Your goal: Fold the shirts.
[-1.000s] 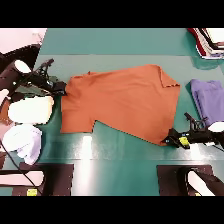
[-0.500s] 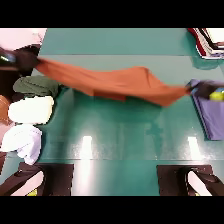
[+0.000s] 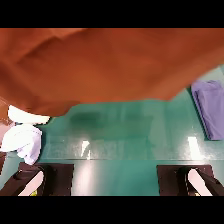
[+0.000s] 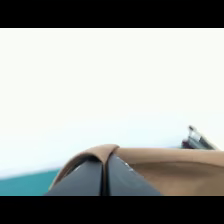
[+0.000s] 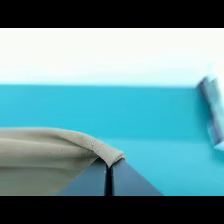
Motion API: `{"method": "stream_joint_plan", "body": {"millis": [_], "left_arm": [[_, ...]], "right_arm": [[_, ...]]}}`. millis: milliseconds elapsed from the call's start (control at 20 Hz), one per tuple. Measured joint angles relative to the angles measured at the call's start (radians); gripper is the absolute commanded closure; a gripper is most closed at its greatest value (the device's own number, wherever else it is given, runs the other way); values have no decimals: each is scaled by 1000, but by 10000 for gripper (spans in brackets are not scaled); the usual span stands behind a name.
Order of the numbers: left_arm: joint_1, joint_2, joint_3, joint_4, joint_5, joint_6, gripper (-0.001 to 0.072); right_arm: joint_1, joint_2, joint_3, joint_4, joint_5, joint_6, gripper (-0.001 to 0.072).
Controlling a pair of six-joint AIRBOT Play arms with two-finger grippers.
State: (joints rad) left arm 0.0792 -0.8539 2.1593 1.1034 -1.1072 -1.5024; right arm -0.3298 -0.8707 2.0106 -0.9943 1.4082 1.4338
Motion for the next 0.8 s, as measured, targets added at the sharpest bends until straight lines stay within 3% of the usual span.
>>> {"method": "stream_joint_plan", "body": {"millis": [200,450,800], "left_arm": [[0,0,25,-40,1,-26,684],[-1,-47,-248,-57,-44,-35,684],[-1,-389,-592,-64,-87,1,684]], "right_arm": [[-41,-39,86,3,45,-2,697],[80,-165,-87,-47,96,-2,696],[250,-548,-288,-233,109,17,697]]}}
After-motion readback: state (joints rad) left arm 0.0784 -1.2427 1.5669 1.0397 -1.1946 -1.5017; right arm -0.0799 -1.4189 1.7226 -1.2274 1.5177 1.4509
